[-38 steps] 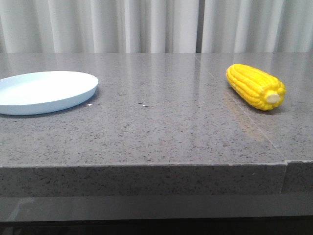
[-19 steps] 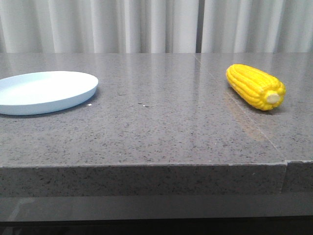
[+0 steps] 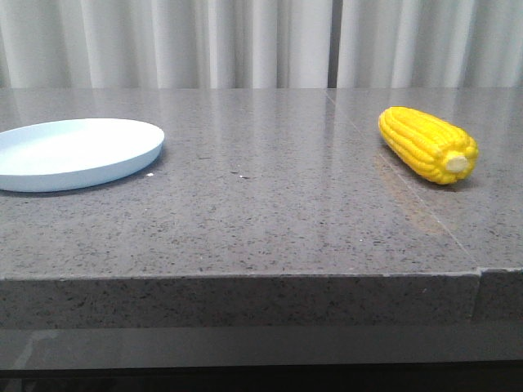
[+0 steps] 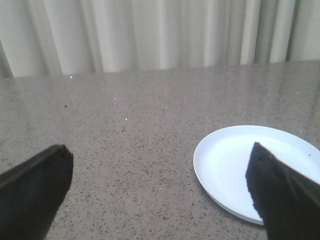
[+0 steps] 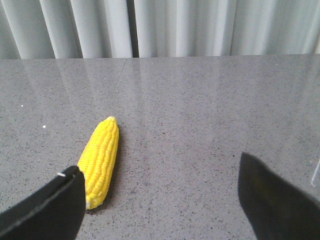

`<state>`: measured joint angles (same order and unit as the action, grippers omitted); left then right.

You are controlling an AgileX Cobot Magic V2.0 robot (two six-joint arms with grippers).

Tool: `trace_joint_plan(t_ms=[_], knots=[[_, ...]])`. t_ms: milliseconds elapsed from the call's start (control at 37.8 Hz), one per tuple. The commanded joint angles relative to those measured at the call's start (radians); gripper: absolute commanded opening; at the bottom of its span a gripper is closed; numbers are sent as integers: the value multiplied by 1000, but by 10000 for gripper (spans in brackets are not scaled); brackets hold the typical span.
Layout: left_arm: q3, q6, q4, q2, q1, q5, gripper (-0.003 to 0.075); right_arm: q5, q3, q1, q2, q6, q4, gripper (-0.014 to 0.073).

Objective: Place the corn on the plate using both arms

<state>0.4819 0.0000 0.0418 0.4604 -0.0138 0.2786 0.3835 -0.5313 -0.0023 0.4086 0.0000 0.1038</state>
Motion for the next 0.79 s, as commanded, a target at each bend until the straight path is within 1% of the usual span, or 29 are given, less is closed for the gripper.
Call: trace_joint_plan(t_ms=[0,79,265,477,636,768], knots=[[83,0,-34,109,21,-66,663,-80,-34,-8,13,-11,-7,643],[149,0,-34,224,45,-14,645,-80,-34,-8,13,-11,-7,643],[323,0,-34,472,87,178,605,-80,-34,-8,13,-11,-7,643],[536,-81,-58,740,85,417,602,-80,-34,-8,13,-11,-7,643],[642,-84,-125,912,85,477,602,-80,-34,-8,13,-11,-7,643],[693,-84,-140,1019,85,502,599,-80,-34,-8,13,-11,-7,643]])
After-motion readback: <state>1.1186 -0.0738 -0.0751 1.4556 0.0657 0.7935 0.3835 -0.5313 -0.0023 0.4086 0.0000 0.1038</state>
